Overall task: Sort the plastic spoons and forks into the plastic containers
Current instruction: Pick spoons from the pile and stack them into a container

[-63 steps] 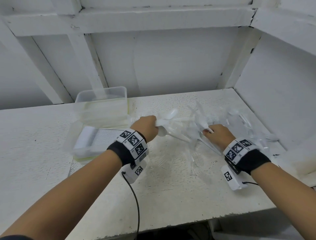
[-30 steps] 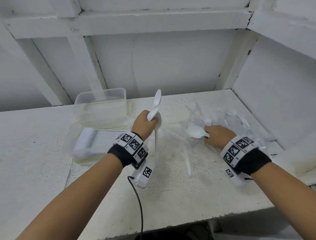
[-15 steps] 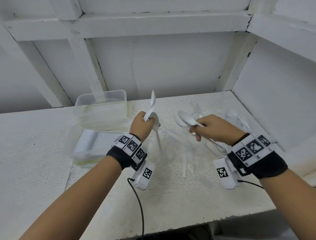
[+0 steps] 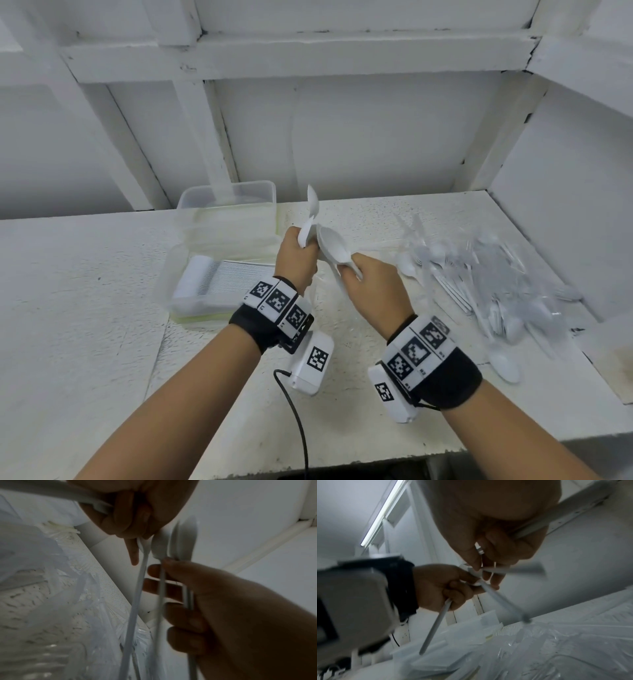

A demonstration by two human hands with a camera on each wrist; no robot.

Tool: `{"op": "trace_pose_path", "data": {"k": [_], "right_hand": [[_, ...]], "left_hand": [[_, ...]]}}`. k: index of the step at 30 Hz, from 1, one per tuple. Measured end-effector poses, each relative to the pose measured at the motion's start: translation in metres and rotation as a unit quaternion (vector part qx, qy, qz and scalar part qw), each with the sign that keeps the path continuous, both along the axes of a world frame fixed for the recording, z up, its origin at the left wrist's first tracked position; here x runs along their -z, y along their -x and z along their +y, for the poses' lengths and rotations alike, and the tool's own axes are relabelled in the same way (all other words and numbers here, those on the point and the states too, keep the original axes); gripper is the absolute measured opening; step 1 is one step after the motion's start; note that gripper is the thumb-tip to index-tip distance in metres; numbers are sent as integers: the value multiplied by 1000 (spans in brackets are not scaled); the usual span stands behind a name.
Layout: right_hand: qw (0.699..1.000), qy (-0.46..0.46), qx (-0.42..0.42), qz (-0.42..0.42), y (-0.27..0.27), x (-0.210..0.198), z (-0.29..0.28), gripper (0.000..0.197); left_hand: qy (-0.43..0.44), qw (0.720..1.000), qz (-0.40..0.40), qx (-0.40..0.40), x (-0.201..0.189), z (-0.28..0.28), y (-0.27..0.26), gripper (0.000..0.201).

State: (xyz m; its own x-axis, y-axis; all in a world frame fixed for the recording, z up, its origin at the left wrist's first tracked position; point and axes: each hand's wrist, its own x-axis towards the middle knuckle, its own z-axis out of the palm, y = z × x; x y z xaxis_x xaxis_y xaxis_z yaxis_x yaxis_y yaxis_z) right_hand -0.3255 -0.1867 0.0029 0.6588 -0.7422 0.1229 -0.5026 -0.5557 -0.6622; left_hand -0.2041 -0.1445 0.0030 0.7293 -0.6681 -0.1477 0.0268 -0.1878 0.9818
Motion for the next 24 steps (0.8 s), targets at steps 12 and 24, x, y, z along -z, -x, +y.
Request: {"op": "trace_pose_path", "data": {"k": [12, 24], "right_hand": [[996, 68, -3, 56, -6, 6, 17, 25], [998, 43, -42, 5, -7, -3, 24, 19]], "left_hand": [[53, 977, 203, 38, -12, 17, 4, 9], [126, 934, 325, 74, -13, 27, 2, 30]]}}
